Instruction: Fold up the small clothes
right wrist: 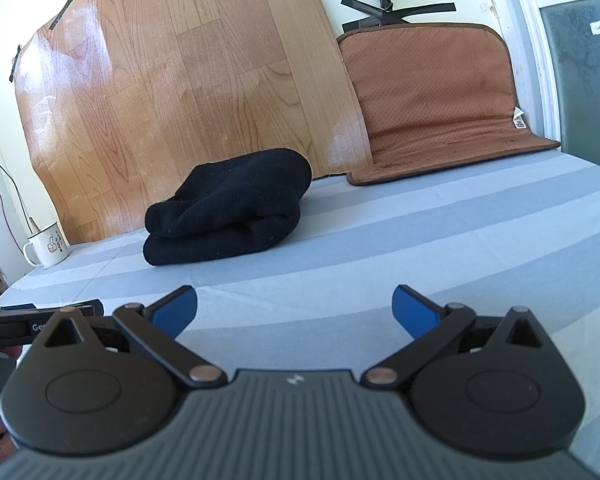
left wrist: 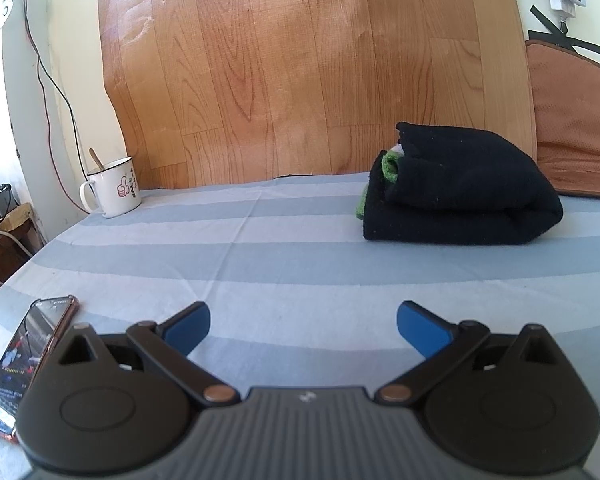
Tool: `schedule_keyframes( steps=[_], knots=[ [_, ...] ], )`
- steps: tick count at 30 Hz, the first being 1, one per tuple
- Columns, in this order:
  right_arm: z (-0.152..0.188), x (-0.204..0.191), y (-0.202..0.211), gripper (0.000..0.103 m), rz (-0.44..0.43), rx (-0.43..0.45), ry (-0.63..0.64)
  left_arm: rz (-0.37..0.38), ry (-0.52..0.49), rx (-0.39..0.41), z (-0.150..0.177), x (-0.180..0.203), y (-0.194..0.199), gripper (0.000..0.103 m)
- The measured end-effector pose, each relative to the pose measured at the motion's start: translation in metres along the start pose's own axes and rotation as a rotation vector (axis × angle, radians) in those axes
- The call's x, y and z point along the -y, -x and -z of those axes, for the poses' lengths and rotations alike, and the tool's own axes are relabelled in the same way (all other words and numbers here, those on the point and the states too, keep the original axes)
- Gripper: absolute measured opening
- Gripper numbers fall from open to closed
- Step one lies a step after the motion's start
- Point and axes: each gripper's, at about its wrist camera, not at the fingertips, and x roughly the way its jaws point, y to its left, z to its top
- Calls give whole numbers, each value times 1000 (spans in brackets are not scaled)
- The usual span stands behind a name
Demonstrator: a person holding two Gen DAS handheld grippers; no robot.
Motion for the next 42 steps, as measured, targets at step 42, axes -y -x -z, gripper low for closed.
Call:
schedule_keyframes(
  steps=[42],
  knots=[
    [-1,6,4,103,5,31,-31,0,-3,-3,1,1,0,103]
  ],
)
